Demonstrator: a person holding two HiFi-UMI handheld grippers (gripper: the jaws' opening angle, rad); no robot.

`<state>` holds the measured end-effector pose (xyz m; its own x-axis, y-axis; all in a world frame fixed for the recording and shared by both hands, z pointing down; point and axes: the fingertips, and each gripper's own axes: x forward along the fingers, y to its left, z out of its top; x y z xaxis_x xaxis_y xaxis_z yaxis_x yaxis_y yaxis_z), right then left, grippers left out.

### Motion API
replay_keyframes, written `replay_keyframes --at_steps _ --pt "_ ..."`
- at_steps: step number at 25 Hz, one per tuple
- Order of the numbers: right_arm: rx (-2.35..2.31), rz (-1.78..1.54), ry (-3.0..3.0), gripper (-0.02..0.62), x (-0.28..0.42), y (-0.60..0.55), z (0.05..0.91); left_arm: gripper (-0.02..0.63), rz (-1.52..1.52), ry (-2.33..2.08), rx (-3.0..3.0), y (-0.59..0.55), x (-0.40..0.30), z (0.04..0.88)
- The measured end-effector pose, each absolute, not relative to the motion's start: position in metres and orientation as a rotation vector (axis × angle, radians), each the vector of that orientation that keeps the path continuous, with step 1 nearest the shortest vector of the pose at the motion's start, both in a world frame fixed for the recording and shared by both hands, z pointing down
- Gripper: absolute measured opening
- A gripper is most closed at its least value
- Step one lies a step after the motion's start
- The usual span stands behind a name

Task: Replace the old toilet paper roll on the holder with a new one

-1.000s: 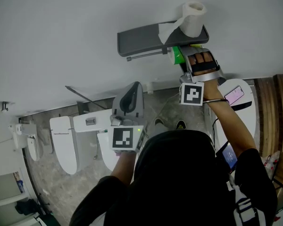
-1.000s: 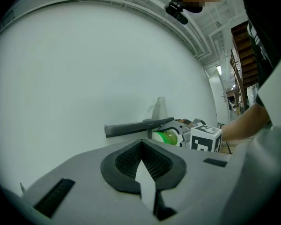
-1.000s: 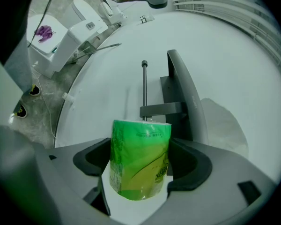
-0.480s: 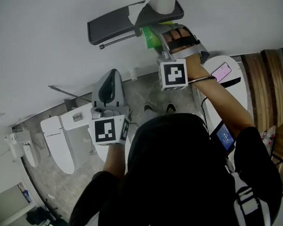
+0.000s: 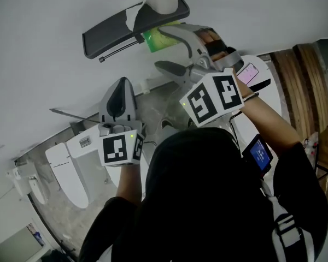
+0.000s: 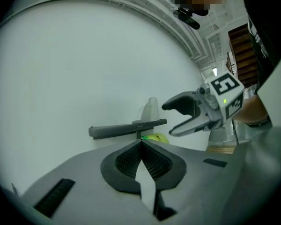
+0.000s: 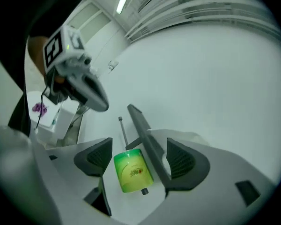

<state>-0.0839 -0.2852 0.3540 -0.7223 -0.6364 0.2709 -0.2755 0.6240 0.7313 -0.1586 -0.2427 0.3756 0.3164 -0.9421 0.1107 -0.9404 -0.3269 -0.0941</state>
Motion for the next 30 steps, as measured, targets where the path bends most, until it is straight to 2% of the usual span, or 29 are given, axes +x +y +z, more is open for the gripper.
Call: replay_keyframes --at_steps 2,3,5,6,11,16,22,30 --pt "0.770 -0.903 -2.444 0.369 -0.063 -0.279 0.314 0.014 -0.215 1.796 -2.538 -0.245 -0.154 0.371" --pt "0.808 -0.908 -2.493 0.337 -0.048 -0.277 0.292 0.014 -0.211 1.787 -2.539 -0.245 -0.151 0.369" --pt "0.980 -0.851 -2.612 0.193 -0.007 -0.278 0.252 0.014 -0.206 1.771 -2.542 -0.246 -0.147 0.368" --pt "1.104 -0.789 -2.676 0.148 0.017 -0.281 0.236 0.014 -0.205 1.765 -2.546 -0.246 -0.146 0.368" --pt "1.529 -0.632 -2.758 0.093 0.124 -0.300 0.203 0.014 -0.241 1.739 -2.580 -0.251 -0.133 0.372" --pt "1.780 -0.259 -2.808 0.038 0.190 -0.307 0.245 0.014 -0.240 1.684 -2.608 -0.260 -0.116 0.373" --pt "1.893 0.050 -2.701 0.020 0.232 -0.297 0.315 0.014 -0.242 1.626 -2.626 -0.264 -0.098 0.377" --pt "1.887 0.025 -2.643 0.020 0.245 -0.289 0.326 0.014 -0.246 1.586 -2.645 -0.267 -0.076 0.377"
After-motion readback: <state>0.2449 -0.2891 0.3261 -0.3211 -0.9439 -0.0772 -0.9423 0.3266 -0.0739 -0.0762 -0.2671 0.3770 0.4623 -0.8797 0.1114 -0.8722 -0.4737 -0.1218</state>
